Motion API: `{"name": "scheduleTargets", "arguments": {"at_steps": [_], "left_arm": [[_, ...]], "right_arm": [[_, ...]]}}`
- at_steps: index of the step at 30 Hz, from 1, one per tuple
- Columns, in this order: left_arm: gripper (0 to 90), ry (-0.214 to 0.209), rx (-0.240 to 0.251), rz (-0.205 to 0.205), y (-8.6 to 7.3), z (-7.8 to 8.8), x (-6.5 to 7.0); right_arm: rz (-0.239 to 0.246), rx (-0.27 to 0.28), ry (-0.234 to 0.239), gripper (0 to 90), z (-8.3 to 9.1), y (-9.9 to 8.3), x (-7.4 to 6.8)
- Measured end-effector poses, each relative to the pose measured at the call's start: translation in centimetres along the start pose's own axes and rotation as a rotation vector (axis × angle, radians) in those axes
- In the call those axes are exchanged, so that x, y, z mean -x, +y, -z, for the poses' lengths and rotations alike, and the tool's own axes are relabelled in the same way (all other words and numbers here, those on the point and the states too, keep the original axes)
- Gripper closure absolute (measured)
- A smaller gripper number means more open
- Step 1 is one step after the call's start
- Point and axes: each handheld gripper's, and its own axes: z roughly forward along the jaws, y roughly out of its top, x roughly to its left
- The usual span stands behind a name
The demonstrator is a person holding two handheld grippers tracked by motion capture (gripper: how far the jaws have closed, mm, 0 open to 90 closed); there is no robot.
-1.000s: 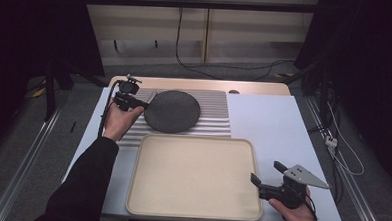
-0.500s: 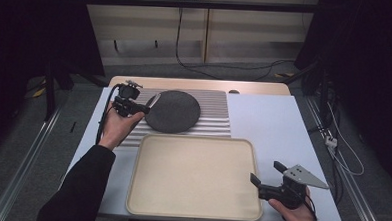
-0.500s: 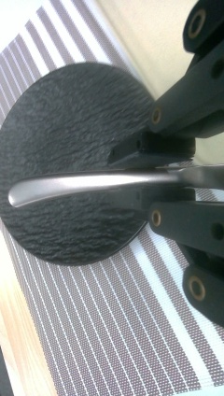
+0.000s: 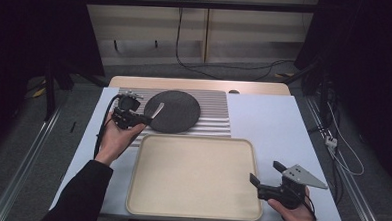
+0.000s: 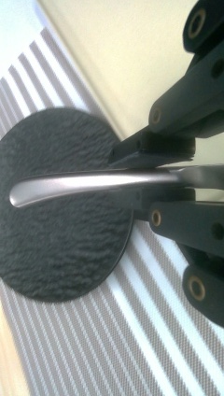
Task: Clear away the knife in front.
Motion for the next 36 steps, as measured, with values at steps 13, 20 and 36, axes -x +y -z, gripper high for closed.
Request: {"name": "scheduleTargets", "arguments": {"at_steps": [13,20,36], "left_arm": [[79.9,-0.022,0.002,-0.018,-0.9,0.4,2.6],[80.0,-0.028,-0.006,-0.026,-1.7,0.4,3.8],[80.0,-0.047,-0.035,-0.040,-4.3,-0.5,6.7]], "right_arm": [[0.000,0.001,0.003,6.5,0.0,0.0,-0.1],[-0.001,0.001,0.004,6.5,0.0,0.0,-0.1],[0.007,-0.004,0.007,6.6,-0.1,0.1,-0.1]]}}
